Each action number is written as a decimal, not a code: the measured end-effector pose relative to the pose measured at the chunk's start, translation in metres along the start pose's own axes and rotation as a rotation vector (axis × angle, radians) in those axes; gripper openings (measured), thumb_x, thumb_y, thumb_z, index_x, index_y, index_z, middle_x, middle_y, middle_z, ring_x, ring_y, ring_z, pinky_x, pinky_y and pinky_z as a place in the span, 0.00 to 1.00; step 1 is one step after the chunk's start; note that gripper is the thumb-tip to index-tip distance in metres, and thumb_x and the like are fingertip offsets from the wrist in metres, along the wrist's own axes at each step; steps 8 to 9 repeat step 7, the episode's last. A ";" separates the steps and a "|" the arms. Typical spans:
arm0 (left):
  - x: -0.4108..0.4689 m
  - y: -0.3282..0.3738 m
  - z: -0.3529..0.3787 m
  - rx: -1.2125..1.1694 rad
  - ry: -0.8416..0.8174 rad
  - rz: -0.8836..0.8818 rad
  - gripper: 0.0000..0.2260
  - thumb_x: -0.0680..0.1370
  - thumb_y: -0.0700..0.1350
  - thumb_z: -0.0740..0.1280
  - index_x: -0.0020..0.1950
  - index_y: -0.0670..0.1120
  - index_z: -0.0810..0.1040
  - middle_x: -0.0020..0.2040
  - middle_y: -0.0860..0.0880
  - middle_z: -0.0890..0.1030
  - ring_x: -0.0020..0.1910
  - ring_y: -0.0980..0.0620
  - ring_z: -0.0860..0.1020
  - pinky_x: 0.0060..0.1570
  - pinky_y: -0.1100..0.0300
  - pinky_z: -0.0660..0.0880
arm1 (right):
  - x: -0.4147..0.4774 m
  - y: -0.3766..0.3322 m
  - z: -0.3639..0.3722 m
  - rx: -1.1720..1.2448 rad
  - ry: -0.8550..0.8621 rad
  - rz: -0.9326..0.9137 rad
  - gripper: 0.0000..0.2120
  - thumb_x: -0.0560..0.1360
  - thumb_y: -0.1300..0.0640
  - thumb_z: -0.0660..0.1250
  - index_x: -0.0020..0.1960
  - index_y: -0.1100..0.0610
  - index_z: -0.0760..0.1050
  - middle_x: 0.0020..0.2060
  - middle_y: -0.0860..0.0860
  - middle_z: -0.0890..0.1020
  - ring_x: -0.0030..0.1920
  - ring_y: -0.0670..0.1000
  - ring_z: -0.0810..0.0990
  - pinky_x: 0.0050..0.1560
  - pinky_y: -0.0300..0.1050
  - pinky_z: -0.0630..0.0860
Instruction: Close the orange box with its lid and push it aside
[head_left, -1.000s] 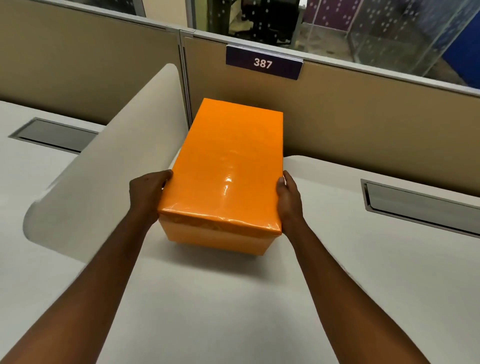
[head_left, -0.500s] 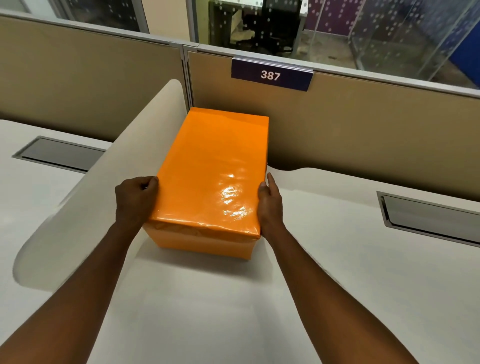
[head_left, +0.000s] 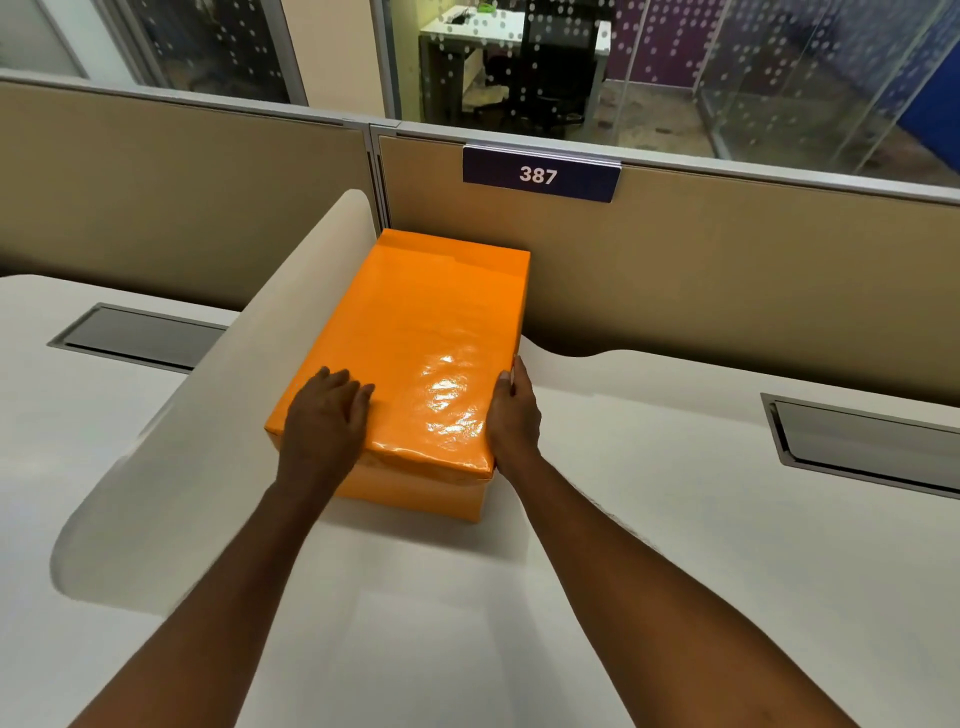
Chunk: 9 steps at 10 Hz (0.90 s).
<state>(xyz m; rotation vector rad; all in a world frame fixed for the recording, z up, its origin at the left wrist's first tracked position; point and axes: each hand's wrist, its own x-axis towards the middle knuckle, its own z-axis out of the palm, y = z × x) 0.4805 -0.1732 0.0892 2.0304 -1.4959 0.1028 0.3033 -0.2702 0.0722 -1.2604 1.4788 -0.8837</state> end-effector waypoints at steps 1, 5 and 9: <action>-0.009 0.011 0.005 0.077 -0.171 -0.055 0.19 0.81 0.48 0.60 0.63 0.34 0.74 0.68 0.32 0.72 0.71 0.33 0.65 0.73 0.44 0.55 | 0.003 -0.006 -0.006 -0.056 -0.115 0.009 0.24 0.81 0.46 0.46 0.76 0.48 0.50 0.71 0.56 0.68 0.67 0.60 0.70 0.65 0.58 0.68; -0.056 0.068 0.000 0.029 -0.197 0.036 0.30 0.81 0.53 0.57 0.77 0.38 0.54 0.79 0.40 0.54 0.79 0.42 0.46 0.76 0.50 0.42 | -0.039 0.002 -0.068 -0.074 -0.159 0.052 0.32 0.78 0.37 0.48 0.76 0.49 0.45 0.75 0.56 0.59 0.72 0.60 0.63 0.68 0.55 0.64; -0.106 0.149 0.024 -0.065 -0.269 0.138 0.27 0.82 0.53 0.55 0.76 0.39 0.58 0.78 0.41 0.57 0.79 0.44 0.49 0.75 0.53 0.43 | -0.085 0.041 -0.124 -0.284 -0.102 0.004 0.31 0.80 0.42 0.50 0.76 0.58 0.48 0.76 0.57 0.55 0.76 0.57 0.55 0.74 0.52 0.55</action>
